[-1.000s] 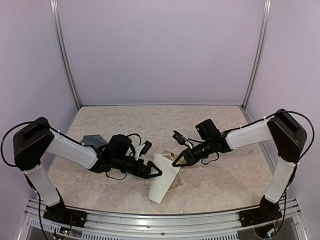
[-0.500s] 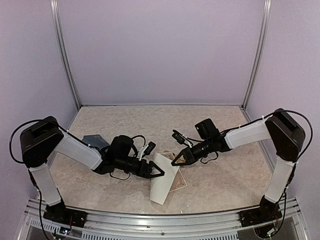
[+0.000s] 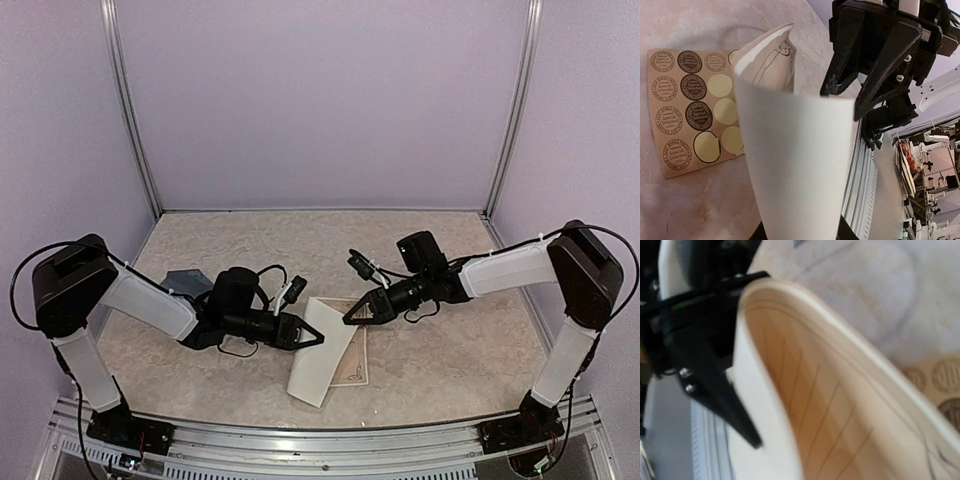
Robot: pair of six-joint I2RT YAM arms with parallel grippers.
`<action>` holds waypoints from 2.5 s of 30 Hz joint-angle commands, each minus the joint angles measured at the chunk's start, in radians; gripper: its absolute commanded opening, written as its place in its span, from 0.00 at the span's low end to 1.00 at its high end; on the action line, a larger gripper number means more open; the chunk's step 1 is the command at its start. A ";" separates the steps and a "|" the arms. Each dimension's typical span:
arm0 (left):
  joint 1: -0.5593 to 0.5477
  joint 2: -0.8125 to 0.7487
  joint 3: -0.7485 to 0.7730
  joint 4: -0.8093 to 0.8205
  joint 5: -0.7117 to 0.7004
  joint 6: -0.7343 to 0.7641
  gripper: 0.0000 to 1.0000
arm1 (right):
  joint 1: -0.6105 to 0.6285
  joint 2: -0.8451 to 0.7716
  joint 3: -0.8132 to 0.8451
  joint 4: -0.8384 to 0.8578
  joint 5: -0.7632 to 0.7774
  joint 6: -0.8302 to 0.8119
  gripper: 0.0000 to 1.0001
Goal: Place the letter into the envelope and seal it
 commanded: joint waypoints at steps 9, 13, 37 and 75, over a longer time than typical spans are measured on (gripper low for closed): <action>-0.020 -0.357 -0.079 -0.008 -0.087 -0.022 0.28 | -0.005 -0.495 -0.220 0.138 0.341 0.212 0.80; -0.038 -0.467 -0.067 -0.045 -0.137 -0.024 0.29 | 0.030 -0.577 -0.294 0.253 0.314 0.261 0.87; -0.110 -0.571 -0.046 -0.002 -0.198 -0.026 0.44 | 0.213 -0.463 -0.257 0.512 0.269 0.333 0.00; -0.138 -0.515 -0.057 0.143 -0.282 -0.072 0.46 | 0.299 -0.371 -0.262 0.725 0.302 0.425 0.00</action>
